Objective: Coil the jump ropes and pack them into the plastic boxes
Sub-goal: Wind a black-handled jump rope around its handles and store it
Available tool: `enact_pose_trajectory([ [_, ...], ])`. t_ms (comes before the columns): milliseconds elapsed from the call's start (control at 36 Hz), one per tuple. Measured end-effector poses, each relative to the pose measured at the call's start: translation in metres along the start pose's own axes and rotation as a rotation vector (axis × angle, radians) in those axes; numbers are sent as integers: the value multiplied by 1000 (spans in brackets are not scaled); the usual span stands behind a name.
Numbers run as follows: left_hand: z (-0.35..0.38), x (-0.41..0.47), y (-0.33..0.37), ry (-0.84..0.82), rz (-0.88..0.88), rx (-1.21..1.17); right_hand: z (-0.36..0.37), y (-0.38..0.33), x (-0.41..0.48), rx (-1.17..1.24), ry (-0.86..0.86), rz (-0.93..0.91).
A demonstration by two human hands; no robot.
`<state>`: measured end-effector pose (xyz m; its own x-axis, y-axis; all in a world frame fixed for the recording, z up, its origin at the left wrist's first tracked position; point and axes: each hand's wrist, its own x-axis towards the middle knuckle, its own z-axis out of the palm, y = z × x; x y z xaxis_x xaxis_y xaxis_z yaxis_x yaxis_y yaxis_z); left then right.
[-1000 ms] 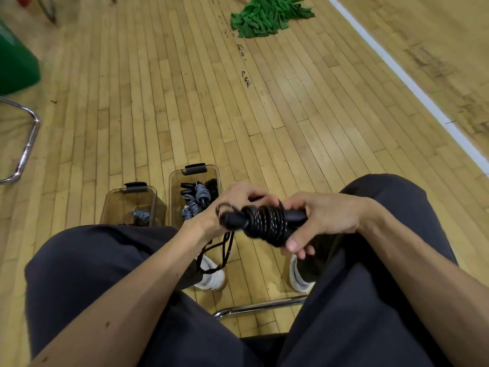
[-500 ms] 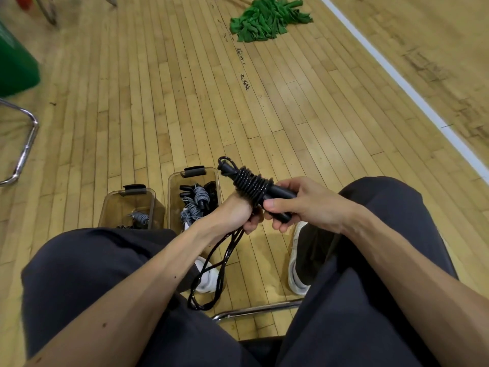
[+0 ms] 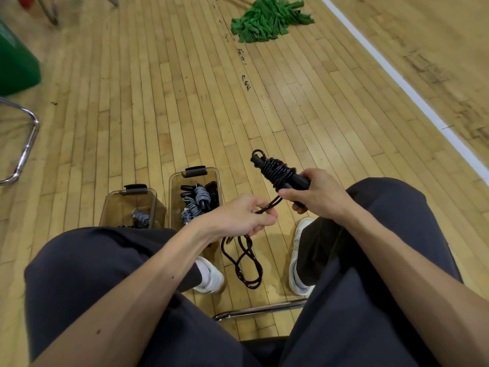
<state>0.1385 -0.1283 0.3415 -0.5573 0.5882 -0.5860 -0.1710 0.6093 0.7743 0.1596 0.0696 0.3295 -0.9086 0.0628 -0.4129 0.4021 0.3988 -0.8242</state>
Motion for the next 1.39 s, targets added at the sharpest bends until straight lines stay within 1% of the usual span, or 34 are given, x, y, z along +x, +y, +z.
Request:
enact_pose_trajectory([
  [139, -8, -2, -3, 64, 7, 277, 5, 4, 5, -109, -12, 24],
  [278, -8, -5, 0, 135, 104, 652, 13, 6, 5, -292, -138, 98],
  [333, -10, -6, 1, 125, 144, 751, 15, 5, 4, -362, -226, 141],
  [389, -11, -8, 2, 125, 178, 816, 16, 3, 2, -386, -370, 180],
  [472, -14, -9, 2, 144, 224, 843, 18, 2, -2, -394, -567, 155],
  [556, -16, -8, 1, 155, 267, 834, 17, 0, -5, -397, -664, 108],
  [667, -19, -5, 0, 200, 305, 816, 14, -6, -9, -355, -790, 94],
  [778, -18, -3, 0, 225, 295, 838, 9, -11, -16, -278, -920, 96],
  [833, -17, -3, 1, 189, 272, 744, 5, -13, -19, -245, -987, 69],
  [944, -16, -5, 4, 75, 213, 406, -4, -13, -22, -112, -1065, 39],
  [1028, -19, -7, 8, -47, 225, 198, -9, -13, -22, 6, -1119, -6],
  [1139, -22, -9, 14, -143, 268, 105, -13, -15, -23, 179, -1219, -47],
  [1194, -23, -8, 14, -172, 253, 56, -14, -16, -24, 264, -1275, -61],
  [1278, -20, -10, 15, -187, 205, -16, -14, -15, -24, 393, -1309, -85],
  [1306, -20, -9, 12, -179, 194, -5, -13, -15, -23, 441, -1300, -99],
  [1333, -21, -10, 12, -131, 191, 3, -12, -14, -22, 485, -1273, -109],
  [1389, -23, -13, 13, -15, 106, 22, -11, -13, -19, 539, -1168, -110],
])
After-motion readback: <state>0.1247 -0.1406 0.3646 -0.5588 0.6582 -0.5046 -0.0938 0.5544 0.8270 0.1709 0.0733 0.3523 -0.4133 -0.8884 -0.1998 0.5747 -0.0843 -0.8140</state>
